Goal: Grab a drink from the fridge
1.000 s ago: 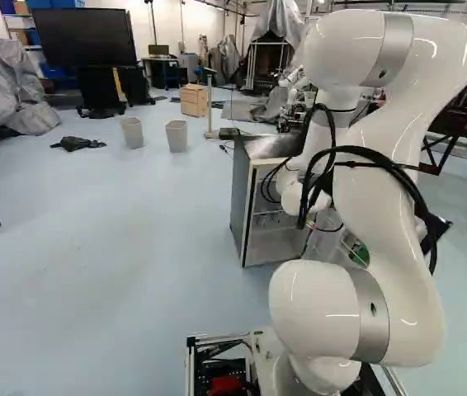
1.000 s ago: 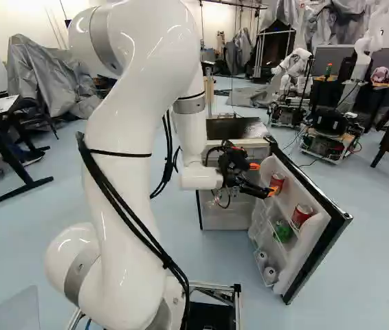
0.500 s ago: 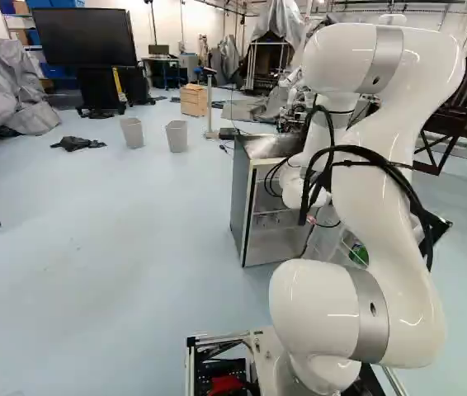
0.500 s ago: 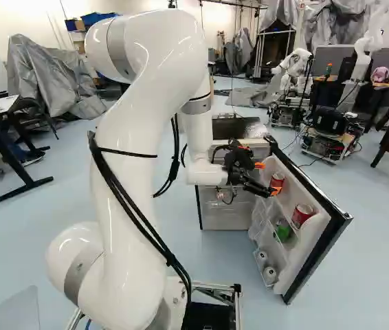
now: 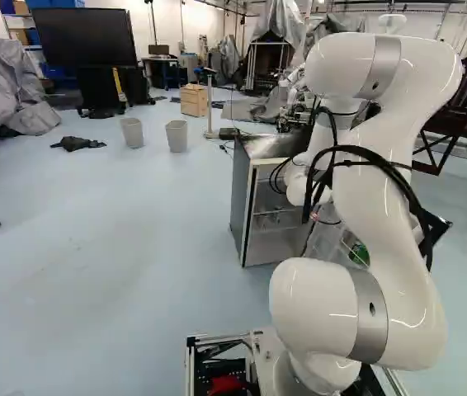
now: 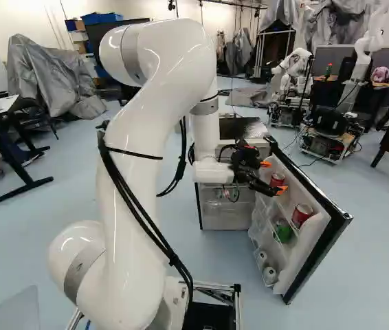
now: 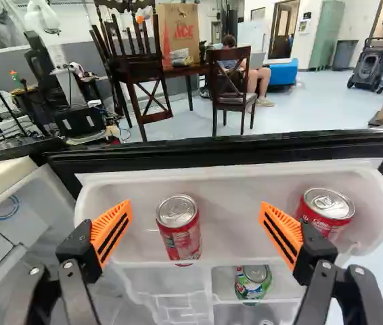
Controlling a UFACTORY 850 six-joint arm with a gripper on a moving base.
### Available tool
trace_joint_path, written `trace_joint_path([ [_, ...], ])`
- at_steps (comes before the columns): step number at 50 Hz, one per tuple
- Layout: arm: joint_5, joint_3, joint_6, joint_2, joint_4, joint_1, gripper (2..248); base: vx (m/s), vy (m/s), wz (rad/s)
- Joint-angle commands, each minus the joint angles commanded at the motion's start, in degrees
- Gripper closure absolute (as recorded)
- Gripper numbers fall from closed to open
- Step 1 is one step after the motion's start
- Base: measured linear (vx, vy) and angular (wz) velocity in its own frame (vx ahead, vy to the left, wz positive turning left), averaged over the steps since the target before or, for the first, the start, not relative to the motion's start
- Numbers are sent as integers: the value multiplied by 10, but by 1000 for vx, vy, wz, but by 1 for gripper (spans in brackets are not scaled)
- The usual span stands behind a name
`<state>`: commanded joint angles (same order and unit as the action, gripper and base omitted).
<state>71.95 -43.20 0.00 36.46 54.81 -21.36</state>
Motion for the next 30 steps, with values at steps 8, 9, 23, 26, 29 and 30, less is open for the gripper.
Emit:
trace_joint_path([
  [8, -9, -1, 0, 1, 0, -1, 3, 0, 0, 0],
  [9, -10, -1, 0, 1, 0, -1, 3, 0, 0, 0],
  [23, -28, -1, 0, 1, 0, -1, 3, 0, 0, 0],
  [26, -32, -2, 0, 1, -1, -1, 3, 0, 0, 0],
  [29, -36, -2, 0, 1, -3, -1, 3, 0, 0, 0],
  [30, -37, -2, 0, 1, -3, -1, 3, 0, 0, 0],
])
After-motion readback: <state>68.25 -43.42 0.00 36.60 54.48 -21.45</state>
